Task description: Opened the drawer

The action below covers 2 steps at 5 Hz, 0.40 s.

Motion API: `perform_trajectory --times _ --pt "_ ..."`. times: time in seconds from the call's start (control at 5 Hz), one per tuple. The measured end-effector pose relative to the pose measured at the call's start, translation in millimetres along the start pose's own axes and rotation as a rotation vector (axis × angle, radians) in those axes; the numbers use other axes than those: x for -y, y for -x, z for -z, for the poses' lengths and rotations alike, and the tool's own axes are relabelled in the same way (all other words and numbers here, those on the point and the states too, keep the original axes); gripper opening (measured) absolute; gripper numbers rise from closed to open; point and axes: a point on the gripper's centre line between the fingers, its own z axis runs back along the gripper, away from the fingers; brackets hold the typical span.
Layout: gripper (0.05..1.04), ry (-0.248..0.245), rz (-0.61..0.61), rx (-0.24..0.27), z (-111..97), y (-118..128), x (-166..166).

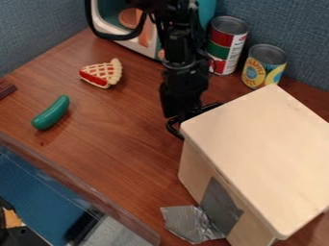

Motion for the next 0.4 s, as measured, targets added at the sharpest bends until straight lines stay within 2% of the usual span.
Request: perform_trajectory --times 0.4 --pt "0.385 -0.011 -0.035 -0.003 -10 9 -25"
